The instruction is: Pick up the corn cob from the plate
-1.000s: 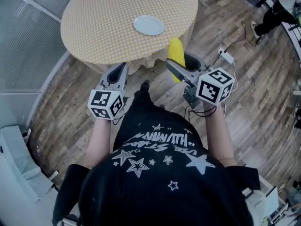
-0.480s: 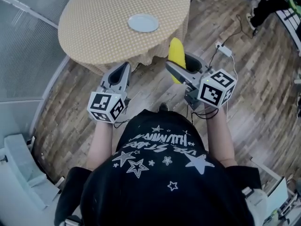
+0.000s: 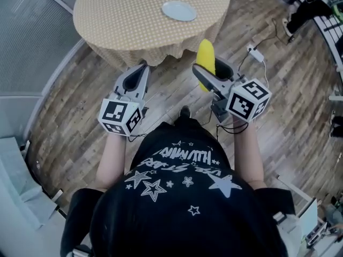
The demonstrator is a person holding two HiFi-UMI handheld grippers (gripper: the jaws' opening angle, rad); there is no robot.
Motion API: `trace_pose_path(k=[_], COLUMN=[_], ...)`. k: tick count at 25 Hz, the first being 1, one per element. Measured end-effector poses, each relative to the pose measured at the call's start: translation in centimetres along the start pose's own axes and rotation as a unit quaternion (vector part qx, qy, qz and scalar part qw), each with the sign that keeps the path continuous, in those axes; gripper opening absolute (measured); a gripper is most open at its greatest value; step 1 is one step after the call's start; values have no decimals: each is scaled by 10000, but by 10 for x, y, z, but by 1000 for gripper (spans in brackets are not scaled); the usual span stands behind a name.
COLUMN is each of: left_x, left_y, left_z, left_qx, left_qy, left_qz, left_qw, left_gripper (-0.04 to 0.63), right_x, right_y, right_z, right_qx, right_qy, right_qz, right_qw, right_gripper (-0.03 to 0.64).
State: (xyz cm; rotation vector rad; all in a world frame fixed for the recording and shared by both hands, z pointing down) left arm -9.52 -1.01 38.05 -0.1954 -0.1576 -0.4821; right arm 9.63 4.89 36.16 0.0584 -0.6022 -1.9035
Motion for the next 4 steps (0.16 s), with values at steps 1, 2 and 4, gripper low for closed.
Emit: trace_pose_path(k=[1, 2, 4], left_x=[2, 5, 10], left_y=[0, 0, 1], left_z=[-2, -3, -6], left_qx=[-1, -2, -5], left_qy=[-5, -8, -15], left_qz=[4, 14, 40], left_qw=[10000, 10000, 10000], left_gripper=[8, 8, 8], right_x=[0, 1, 1], right_y=[1, 3, 6], right_z=[-1, -2, -2], right_qx=[11, 22, 39], right_qy=[-21, -41, -77], right_qz=[-1, 1, 8], right_qw=[10000, 10000, 10000], right_gripper=[256, 256, 256])
Point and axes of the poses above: the fingertips, and each gripper's own axes: x forward along the fingers, y to its right, z out of its underside, the point moved 4 cm from there along -x, backward along the fingers, and after that the axes turned 8 degrees about z, right-handed, at the moved point
